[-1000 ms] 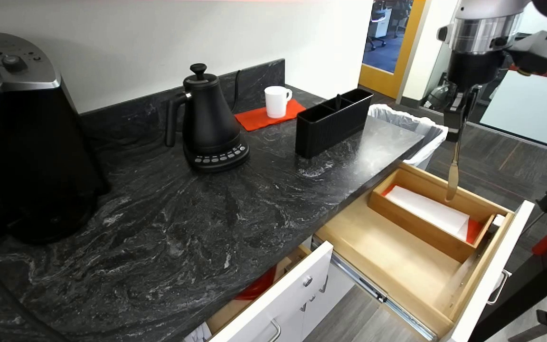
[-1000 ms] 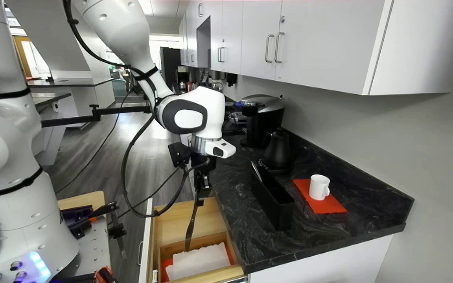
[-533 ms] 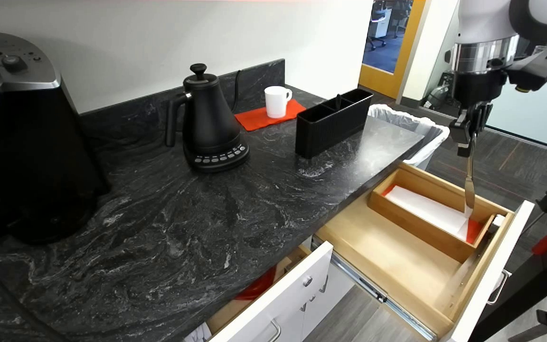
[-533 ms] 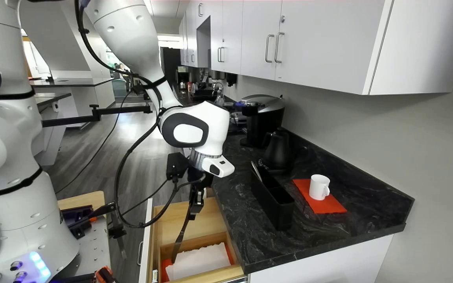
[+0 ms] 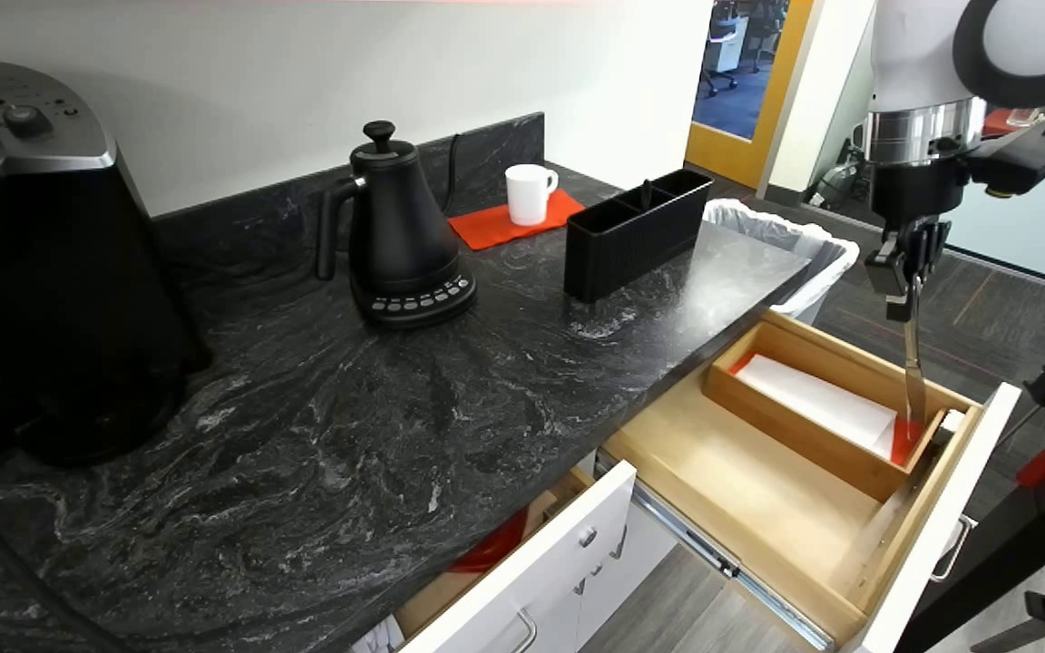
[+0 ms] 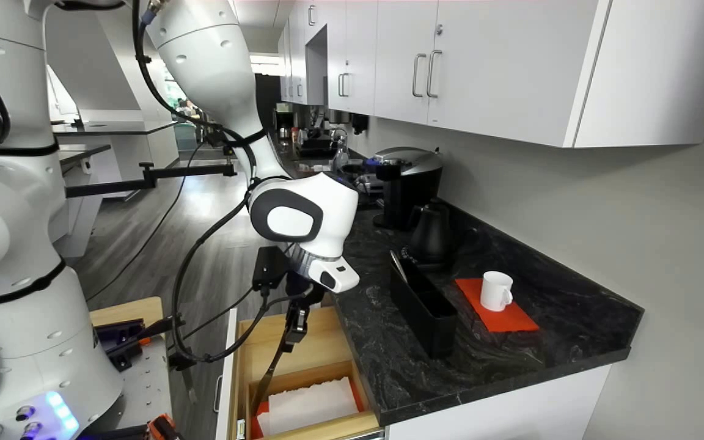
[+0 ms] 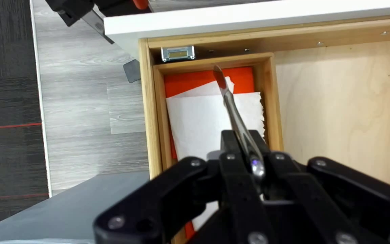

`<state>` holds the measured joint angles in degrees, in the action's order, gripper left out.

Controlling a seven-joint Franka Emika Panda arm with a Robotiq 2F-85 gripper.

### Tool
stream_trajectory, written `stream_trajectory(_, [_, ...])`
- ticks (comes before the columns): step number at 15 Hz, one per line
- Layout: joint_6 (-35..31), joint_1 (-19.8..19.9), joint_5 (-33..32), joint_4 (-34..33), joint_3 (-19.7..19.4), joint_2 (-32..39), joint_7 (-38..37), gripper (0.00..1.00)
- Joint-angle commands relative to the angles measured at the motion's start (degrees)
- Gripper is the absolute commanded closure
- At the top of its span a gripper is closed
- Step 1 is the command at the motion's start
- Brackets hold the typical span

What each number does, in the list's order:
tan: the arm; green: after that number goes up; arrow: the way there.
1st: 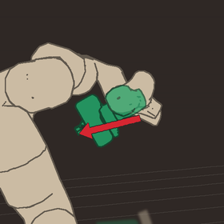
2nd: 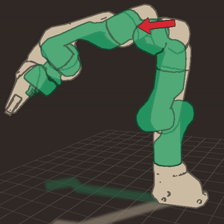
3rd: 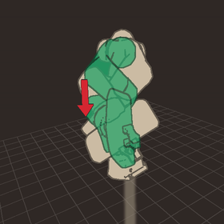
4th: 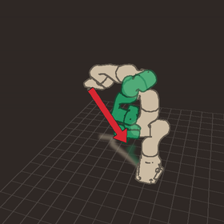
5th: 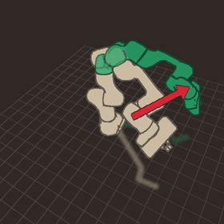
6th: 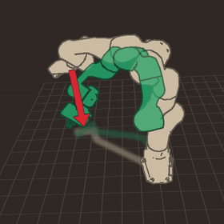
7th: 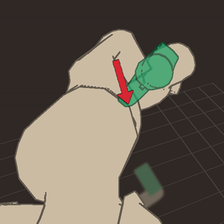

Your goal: Take the butter knife from the cutlery holder followed by the fork

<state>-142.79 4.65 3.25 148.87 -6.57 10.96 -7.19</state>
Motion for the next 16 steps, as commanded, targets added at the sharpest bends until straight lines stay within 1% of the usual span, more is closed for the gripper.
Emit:
stream_trajectory(1, [0.4,1.0,1.1,0.8,0.1,-1.6,2.4,0.94])
stream_trajectory(3, [0.5,1.1,1.1,0.9,0.1,-1.4,2.7,0.94])
stream_trajectory(8, [-0.3,1.6,2.3,1.1,0.4,-1.1,6.1,0.94])
stream_trajectory(10, [-0.6,1.5,1.8,1.0,0.2,-0.9,6.3,0.93])
stream_trajectory(11, [-0.4,1.5,1.5,0.8,0.2,-0.8,6.4,0.63])
stream_trajectory(12, [-0.6,1.4,1.0,0.9,0.1,-0.8,6.3,0.62])
stream_trajectory(16, [-0.7,1.4,0.7,0.8,0.0,-0.7,6.6,0.38])
